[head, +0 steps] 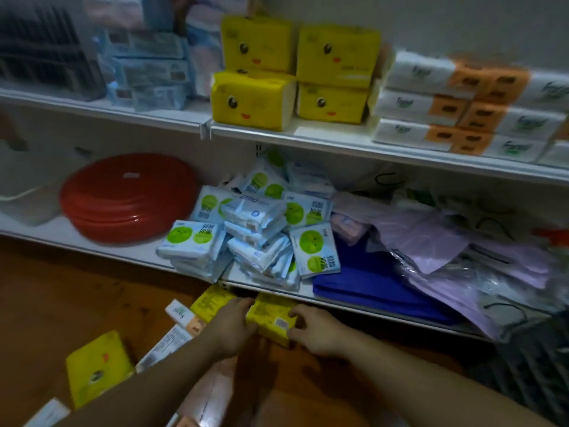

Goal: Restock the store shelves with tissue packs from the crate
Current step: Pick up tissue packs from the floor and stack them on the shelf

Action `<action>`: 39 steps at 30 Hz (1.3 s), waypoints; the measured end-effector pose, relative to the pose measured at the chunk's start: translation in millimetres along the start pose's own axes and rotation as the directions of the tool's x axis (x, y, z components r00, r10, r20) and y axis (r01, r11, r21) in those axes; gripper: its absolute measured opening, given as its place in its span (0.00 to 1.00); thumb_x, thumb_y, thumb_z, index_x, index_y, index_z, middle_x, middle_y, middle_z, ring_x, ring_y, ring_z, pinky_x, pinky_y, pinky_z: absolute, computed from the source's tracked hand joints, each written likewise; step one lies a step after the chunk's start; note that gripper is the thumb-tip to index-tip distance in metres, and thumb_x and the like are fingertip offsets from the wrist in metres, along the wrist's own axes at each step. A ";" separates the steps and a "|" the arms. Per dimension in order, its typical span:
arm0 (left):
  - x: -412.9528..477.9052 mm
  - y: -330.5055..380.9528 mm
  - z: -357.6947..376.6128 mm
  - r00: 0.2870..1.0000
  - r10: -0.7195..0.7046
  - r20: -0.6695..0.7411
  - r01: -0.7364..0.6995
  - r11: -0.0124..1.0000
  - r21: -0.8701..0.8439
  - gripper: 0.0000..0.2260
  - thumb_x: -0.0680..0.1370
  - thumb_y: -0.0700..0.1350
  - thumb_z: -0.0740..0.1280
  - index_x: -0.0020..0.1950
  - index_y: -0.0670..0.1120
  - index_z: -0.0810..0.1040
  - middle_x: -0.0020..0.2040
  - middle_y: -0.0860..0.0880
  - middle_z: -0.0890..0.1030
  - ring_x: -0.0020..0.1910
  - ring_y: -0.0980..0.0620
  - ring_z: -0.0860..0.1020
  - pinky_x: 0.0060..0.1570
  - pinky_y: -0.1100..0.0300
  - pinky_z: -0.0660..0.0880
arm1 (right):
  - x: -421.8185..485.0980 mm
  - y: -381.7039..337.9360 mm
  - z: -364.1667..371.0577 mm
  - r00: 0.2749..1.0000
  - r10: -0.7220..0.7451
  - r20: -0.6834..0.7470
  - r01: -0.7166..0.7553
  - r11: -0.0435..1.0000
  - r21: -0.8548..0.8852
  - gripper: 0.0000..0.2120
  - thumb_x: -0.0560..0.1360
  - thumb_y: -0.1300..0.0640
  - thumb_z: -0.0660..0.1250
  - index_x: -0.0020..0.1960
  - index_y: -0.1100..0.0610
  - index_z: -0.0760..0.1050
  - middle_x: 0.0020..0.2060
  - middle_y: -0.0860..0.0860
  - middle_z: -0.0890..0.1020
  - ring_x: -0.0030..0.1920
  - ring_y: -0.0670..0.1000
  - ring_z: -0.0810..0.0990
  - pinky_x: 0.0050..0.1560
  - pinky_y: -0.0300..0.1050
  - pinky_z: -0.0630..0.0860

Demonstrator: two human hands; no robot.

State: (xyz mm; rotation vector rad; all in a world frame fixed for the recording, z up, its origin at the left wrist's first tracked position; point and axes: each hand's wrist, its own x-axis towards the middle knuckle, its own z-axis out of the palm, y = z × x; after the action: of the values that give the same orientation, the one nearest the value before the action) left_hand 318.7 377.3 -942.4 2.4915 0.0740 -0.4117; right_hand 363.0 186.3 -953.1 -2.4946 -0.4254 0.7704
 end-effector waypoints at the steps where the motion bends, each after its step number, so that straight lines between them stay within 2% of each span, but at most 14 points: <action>1: 2.6 -2.9 4.4 0.999 -0.041 0.022 0.042 0.999 -0.014 0.25 0.74 0.52 0.60 0.70 0.44 0.67 0.69 0.44 0.69 0.69 0.48 0.67 0.62 0.63 0.63 | 6.4 6.7 7.0 0.999 0.029 0.014 -0.029 1.000 0.002 0.23 0.76 0.48 0.64 0.69 0.53 0.67 0.59 0.55 0.77 0.51 0.52 0.78 0.44 0.39 0.72; 7: 45.7 -23.8 30.7 0.983 -0.152 0.103 0.166 0.976 -0.142 0.28 0.73 0.49 0.65 0.71 0.42 0.66 0.70 0.44 0.70 0.64 0.48 0.73 0.62 0.58 0.70 | 35.2 32.8 35.7 0.988 0.150 0.032 -0.153 0.977 0.149 0.29 0.75 0.48 0.66 0.73 0.51 0.62 0.65 0.55 0.71 0.59 0.55 0.76 0.54 0.44 0.73; 10: 63.9 -28.5 43.7 0.979 -0.145 0.142 0.172 0.964 -0.201 0.28 0.72 0.48 0.65 0.71 0.45 0.63 0.69 0.49 0.68 0.63 0.51 0.72 0.58 0.61 0.71 | 45.2 37.8 47.2 0.985 0.158 0.062 -0.168 0.965 0.202 0.33 0.75 0.49 0.66 0.76 0.50 0.56 0.69 0.56 0.65 0.65 0.56 0.71 0.62 0.44 0.71; 13: 73.6 -29.8 53.5 0.972 -0.192 0.132 0.219 0.947 -0.235 0.32 0.69 0.47 0.67 0.72 0.47 0.62 0.64 0.43 0.74 0.59 0.46 0.75 0.54 0.58 0.73 | 52.7 39.1 60.6 0.978 0.163 0.126 -0.197 0.919 0.341 0.32 0.76 0.55 0.65 0.76 0.50 0.55 0.69 0.56 0.66 0.58 0.53 0.75 0.50 0.38 0.72; 15: 76.2 -32.4 56.3 0.965 -0.227 0.133 0.256 0.928 -0.272 0.22 0.71 0.42 0.68 0.63 0.46 0.68 0.56 0.44 0.78 0.50 0.48 0.77 0.47 0.59 0.74 | 53.9 38.0 67.3 0.975 0.158 0.155 -0.212 0.869 0.446 0.29 0.77 0.59 0.65 0.75 0.52 0.58 0.63 0.56 0.72 0.41 0.46 0.76 0.34 0.30 0.70; 17: 75.7 -33.6 58.3 0.955 -0.256 0.152 0.292 0.903 -0.314 0.17 0.71 0.38 0.68 0.58 0.45 0.70 0.48 0.46 0.78 0.44 0.51 0.76 0.40 0.60 0.72 | 50.6 37.5 71.2 0.971 0.186 0.149 -0.238 0.809 0.538 0.26 0.76 0.62 0.64 0.72 0.53 0.61 0.55 0.53 0.74 0.35 0.43 0.73 0.28 0.28 0.68; 19: 70.9 -32.6 58.7 0.949 -0.266 0.169 0.312 0.868 -0.385 0.24 0.67 0.42 0.70 0.62 0.44 0.70 0.50 0.45 0.79 0.46 0.50 0.77 0.42 0.61 0.74 | 46.0 40.4 76.4 0.966 0.236 0.104 -0.249 0.742 0.622 0.25 0.75 0.61 0.66 0.69 0.51 0.63 0.54 0.52 0.76 0.42 0.47 0.78 0.39 0.34 0.76; 21: 62.3 -30.9 59.3 0.948 -0.256 0.191 0.316 0.829 -0.461 0.23 0.70 0.37 0.70 0.62 0.46 0.67 0.46 0.48 0.78 0.42 0.53 0.77 0.37 0.65 0.76 | 36.0 41.5 80.2 0.955 0.283 0.090 -0.270 0.699 0.662 0.27 0.74 0.59 0.68 0.68 0.48 0.61 0.53 0.51 0.78 0.50 0.51 0.79 0.52 0.44 0.79; 25: 38.7 -23.5 55.4 0.938 -0.243 0.248 0.342 0.765 -0.546 0.11 0.76 0.32 0.63 0.56 0.43 0.72 0.40 0.48 0.77 0.36 0.53 0.75 0.26 0.70 0.73 | 11.3 39.1 81.8 0.953 0.299 0.058 -0.246 0.646 0.722 0.38 0.74 0.64 0.68 0.74 0.51 0.49 0.50 0.51 0.78 0.49 0.50 0.78 0.41 0.36 0.75; 28: 21.2 -19.4 45.1 0.944 -0.242 0.225 0.330 0.730 -0.599 0.11 0.76 0.35 0.65 0.57 0.44 0.73 0.45 0.46 0.79 0.39 0.52 0.77 0.33 0.66 0.76 | -4.0 29.8 80.5 0.950 0.309 0.049 -0.235 0.600 0.765 0.43 0.73 0.64 0.69 0.77 0.51 0.45 0.60 0.52 0.78 0.58 0.53 0.78 0.59 0.49 0.76; 31: 8.1 -9.8 25.3 0.969 -0.190 0.155 0.245 0.712 -0.658 0.11 0.76 0.36 0.66 0.55 0.48 0.72 0.49 0.44 0.79 0.43 0.49 0.78 0.46 0.53 0.77 | -20.6 13.6 63.7 0.961 0.273 0.048 -0.217 0.633 0.743 0.34 0.74 0.62 0.68 0.74 0.50 0.54 0.60 0.50 0.77 0.59 0.51 0.78 0.62 0.50 0.75; 34: -3.5 2.0 -3.1 0.991 -0.117 0.064 0.130 0.742 -0.657 0.14 0.75 0.38 0.68 0.54 0.53 0.69 0.49 0.44 0.77 0.42 0.47 0.78 0.41 0.48 0.77 | -39.1 -5.3 32.3 0.978 0.207 -0.032 -0.131 0.722 0.679 0.24 0.76 0.57 0.67 0.68 0.47 0.61 0.58 0.51 0.77 0.56 0.51 0.78 0.58 0.50 0.77; 36: -12.2 15.8 -24.0 0.998 -0.049 0.042 0.065 0.741 -0.668 0.25 0.74 0.38 0.70 0.62 0.59 0.64 0.52 0.45 0.76 0.42 0.44 0.79 0.33 0.51 0.76 | -50.3 -18.9 6.4 0.979 0.173 -0.107 -0.064 0.763 0.643 0.19 0.76 0.55 0.66 0.63 0.45 0.63 0.57 0.51 0.76 0.55 0.52 0.79 0.56 0.51 0.79; 39: -24.3 46.4 -54.7 0.998 0.063 -0.024 -0.063 0.738 -0.672 0.27 0.76 0.42 0.69 0.68 0.61 0.61 0.58 0.48 0.74 0.49 0.50 0.79 0.40 0.59 0.78 | -64.2 -38.4 -35.3 0.949 0.144 -0.280 0.044 0.819 0.572 0.09 0.76 0.48 0.65 0.52 0.40 0.66 0.55 0.52 0.75 0.52 0.53 0.78 0.53 0.53 0.79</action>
State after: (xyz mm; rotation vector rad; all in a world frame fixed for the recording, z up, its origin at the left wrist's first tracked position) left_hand 317.4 372.1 -866.8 1.7617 0.1156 -0.2857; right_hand 327.5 178.3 -878.9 -2.0001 0.0013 0.4196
